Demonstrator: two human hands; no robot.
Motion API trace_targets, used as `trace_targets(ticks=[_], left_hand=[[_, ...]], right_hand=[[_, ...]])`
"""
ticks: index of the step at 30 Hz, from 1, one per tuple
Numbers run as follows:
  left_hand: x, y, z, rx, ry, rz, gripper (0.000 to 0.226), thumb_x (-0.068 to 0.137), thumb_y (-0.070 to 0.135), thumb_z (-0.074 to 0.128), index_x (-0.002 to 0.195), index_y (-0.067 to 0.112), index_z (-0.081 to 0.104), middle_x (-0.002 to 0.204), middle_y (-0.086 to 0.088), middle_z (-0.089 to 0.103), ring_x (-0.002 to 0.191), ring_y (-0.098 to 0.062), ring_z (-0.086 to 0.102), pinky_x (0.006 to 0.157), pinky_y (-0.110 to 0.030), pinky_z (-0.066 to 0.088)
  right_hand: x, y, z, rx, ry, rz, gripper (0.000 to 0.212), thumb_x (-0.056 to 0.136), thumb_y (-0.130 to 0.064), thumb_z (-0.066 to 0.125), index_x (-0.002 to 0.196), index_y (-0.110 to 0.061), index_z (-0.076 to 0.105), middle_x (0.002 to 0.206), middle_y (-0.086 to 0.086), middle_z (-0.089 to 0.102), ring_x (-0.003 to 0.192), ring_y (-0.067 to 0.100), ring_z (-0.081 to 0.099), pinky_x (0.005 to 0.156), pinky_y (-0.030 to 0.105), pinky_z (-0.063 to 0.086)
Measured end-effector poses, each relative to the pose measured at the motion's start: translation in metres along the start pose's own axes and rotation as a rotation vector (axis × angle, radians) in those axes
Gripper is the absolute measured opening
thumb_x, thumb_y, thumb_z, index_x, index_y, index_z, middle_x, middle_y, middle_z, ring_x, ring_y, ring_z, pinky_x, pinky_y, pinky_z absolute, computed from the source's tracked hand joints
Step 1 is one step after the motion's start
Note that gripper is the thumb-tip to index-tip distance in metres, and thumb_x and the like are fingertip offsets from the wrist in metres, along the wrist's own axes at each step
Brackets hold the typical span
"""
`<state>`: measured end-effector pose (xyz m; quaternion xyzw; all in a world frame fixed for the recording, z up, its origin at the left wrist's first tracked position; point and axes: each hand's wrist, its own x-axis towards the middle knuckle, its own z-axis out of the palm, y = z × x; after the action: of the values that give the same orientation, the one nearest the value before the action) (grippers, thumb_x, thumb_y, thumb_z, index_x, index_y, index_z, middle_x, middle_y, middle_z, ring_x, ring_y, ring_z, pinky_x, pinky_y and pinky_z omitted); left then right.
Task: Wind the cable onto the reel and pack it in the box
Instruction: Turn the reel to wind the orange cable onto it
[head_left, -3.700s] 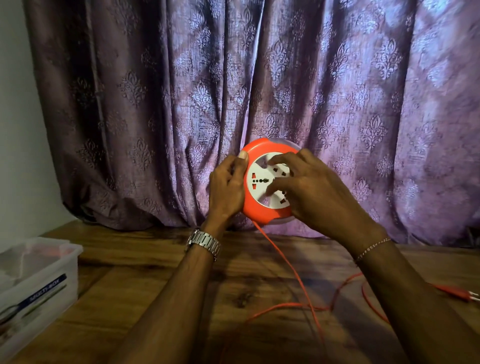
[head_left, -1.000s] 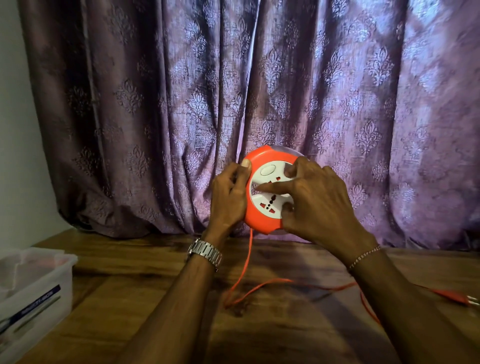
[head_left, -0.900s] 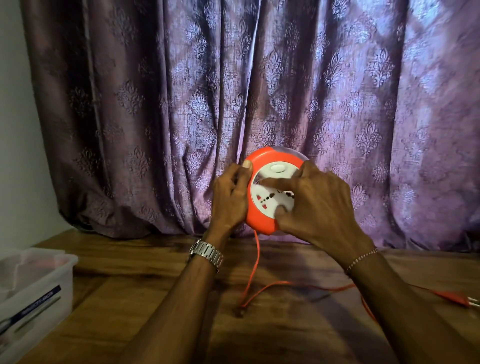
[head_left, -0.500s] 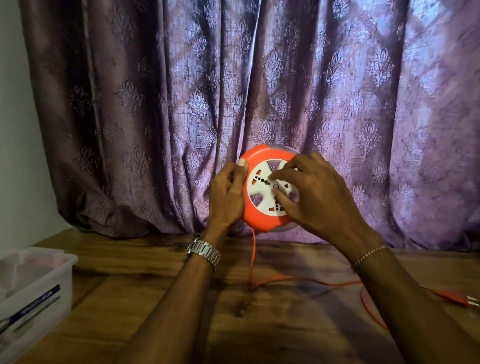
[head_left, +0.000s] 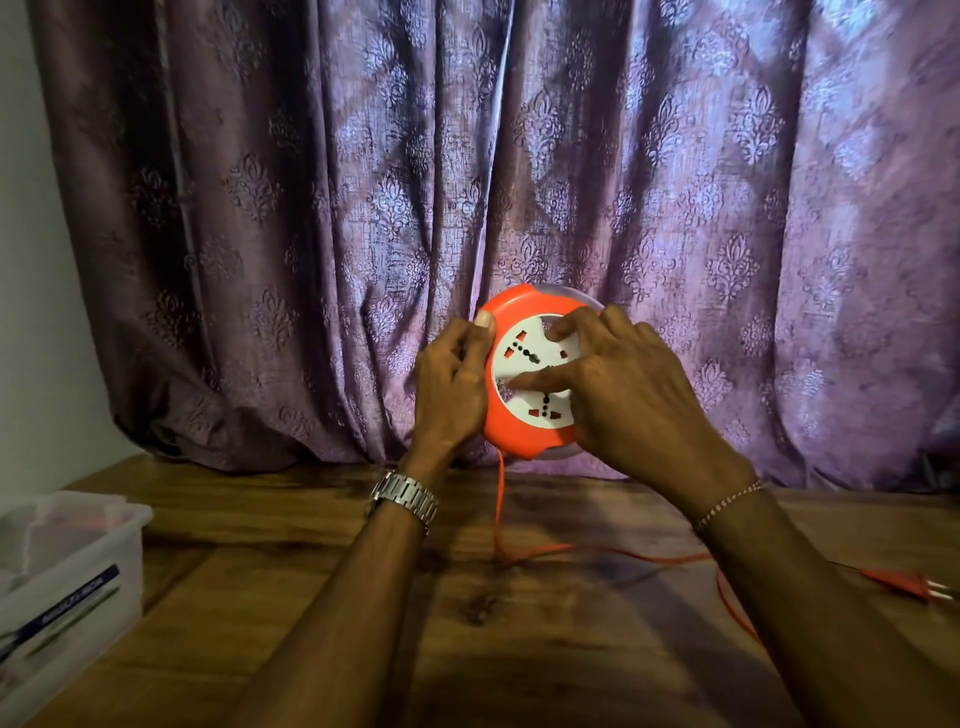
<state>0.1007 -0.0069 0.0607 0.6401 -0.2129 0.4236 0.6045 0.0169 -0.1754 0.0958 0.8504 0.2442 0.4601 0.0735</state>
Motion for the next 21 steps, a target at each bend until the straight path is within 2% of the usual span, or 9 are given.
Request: trace_targets(ticks=[2,4,6,9,13,15,18,20,21], left_hand=[[0.000,-0.001,-0.001,-0.006,-0.003,0.001,0.046,0.096,0.053,0.050,0.069,0.016,0.050,0.061,0.008,0.054,0.062,-0.013,0.045,0.059,-0.043,0.040],[0.000,0.001,-0.001,-0.002,0.004,0.001,0.043,0.097,0.050,0.051,0.066,0.021,0.047,0.056,0.012,0.051,0.058,-0.009,0.042,0.056,-0.037,0.036],[0.000,0.003,0.000,0.011,0.003,0.005,0.042,0.099,0.047,0.052,0.065,0.023,0.046,0.052,0.013,0.050,0.054,-0.004,0.039,0.055,-0.031,0.033],[-0.001,0.005,0.001,0.014,-0.006,0.007,0.040,0.100,0.044,0.052,0.065,0.023,0.047,0.055,0.011,0.050,0.055,-0.005,0.041,0.056,-0.031,0.033],[-0.002,0.006,0.000,-0.005,-0.003,0.006,0.040,0.100,0.043,0.051,0.069,0.017,0.050,0.060,0.004,0.050,0.060,-0.012,0.043,0.059,-0.038,0.036],[-0.002,0.006,0.000,-0.015,-0.001,0.005,0.041,0.099,0.045,0.051,0.071,0.015,0.052,0.061,0.002,0.051,0.062,-0.015,0.044,0.059,-0.039,0.038],[-0.001,0.006,-0.001,-0.015,0.000,-0.003,0.039,0.099,0.044,0.051,0.068,0.020,0.049,0.059,0.007,0.050,0.061,-0.014,0.043,0.059,-0.039,0.037],[-0.001,0.005,-0.001,-0.020,0.002,-0.015,0.040,0.099,0.043,0.052,0.066,0.022,0.046,0.057,0.010,0.048,0.059,-0.013,0.041,0.058,-0.037,0.035],[-0.001,0.004,-0.002,-0.022,0.004,-0.020,0.041,0.099,0.043,0.052,0.065,0.022,0.045,0.056,0.010,0.047,0.058,-0.012,0.040,0.057,-0.036,0.034]], right_hand=[[-0.001,-0.002,0.001,0.008,0.055,0.049,0.051,0.072,-0.035,0.042,0.115,-0.051,0.063,0.111,0.004,0.057,0.099,0.030,0.052,0.074,0.038,0.040],[-0.002,-0.004,0.004,0.023,0.095,0.106,0.051,0.068,-0.034,0.062,0.117,-0.049,0.062,0.098,0.006,0.059,0.091,0.031,0.057,0.072,0.037,0.044],[-0.003,-0.006,0.006,0.039,0.120,0.192,0.055,0.062,-0.050,0.069,0.117,-0.050,0.061,0.090,0.007,0.063,0.081,0.032,0.062,0.065,0.035,0.046],[-0.001,-0.011,0.009,0.077,0.183,0.369,0.066,0.058,-0.078,0.058,0.118,-0.050,0.060,0.081,-0.001,0.073,0.077,0.031,0.068,0.060,0.032,0.047],[0.000,-0.007,0.012,0.011,0.198,0.341,0.070,0.066,-0.084,0.046,0.124,-0.045,0.058,0.077,-0.001,0.073,0.078,0.028,0.068,0.059,0.031,0.047],[0.001,-0.005,0.010,-0.026,0.218,0.259,0.062,0.074,-0.076,0.051,0.121,-0.039,0.062,0.080,0.000,0.072,0.079,0.027,0.064,0.058,0.031,0.044],[0.002,-0.005,0.008,0.098,0.271,0.129,0.035,0.080,-0.049,0.068,0.107,-0.025,0.072,0.091,0.004,0.067,0.086,0.030,0.057,0.064,0.036,0.045],[0.002,-0.005,0.006,0.156,0.245,0.104,0.019,0.081,-0.029,0.072,0.100,-0.026,0.074,0.101,0.003,0.066,0.094,0.029,0.056,0.068,0.038,0.048],[0.002,-0.005,0.006,0.164,0.213,0.097,0.021,0.078,-0.020,0.072,0.098,-0.028,0.074,0.108,0.002,0.066,0.099,0.029,0.055,0.071,0.038,0.049]])
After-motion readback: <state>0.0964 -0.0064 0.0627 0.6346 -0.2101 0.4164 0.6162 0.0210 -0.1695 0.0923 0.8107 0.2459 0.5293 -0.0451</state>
